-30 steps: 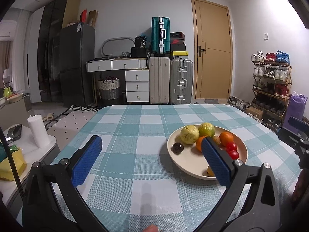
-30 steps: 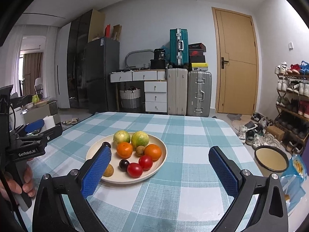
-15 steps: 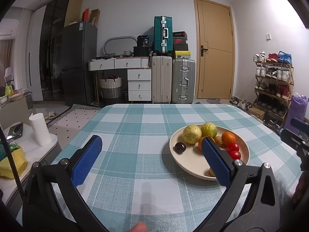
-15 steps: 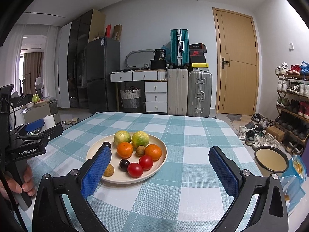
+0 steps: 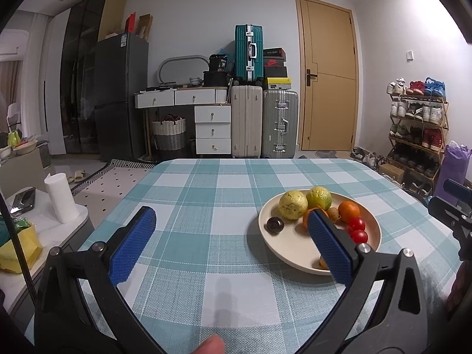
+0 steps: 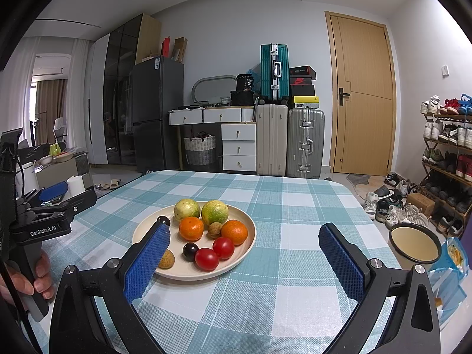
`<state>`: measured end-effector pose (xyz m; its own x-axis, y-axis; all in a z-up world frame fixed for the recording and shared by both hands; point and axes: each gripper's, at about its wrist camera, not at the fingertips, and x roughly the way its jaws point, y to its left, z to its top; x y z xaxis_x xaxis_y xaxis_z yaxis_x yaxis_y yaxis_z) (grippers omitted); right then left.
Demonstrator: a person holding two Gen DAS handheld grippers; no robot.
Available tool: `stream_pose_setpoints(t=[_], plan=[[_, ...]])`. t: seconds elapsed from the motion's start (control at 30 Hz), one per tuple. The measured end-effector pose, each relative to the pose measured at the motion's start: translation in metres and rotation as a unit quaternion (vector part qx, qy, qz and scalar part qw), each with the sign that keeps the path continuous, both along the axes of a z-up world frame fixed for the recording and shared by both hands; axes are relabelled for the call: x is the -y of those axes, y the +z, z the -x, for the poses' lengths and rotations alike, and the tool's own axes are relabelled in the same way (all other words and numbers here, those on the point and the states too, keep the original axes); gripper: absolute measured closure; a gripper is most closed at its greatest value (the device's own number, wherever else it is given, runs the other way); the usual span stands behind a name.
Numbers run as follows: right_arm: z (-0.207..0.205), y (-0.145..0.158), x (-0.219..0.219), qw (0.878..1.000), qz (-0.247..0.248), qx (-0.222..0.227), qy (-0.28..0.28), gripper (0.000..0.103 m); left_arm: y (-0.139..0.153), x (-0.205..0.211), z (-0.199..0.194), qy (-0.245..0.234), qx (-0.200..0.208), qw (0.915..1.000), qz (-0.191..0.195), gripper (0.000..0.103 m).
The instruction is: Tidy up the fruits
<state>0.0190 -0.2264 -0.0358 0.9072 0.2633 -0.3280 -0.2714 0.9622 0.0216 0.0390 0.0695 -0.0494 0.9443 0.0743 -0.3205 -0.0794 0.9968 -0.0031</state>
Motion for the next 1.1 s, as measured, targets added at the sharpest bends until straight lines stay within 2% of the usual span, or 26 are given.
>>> stream_pose_setpoints(t=[1.1], plan=[[0.0004,-0.0040,-0.0034,1.000,0.000,-0.003,0.002,0.000,0.0033,-0.0007,0.0052,0.006,0.000,1.0000,0.002,0.000]])
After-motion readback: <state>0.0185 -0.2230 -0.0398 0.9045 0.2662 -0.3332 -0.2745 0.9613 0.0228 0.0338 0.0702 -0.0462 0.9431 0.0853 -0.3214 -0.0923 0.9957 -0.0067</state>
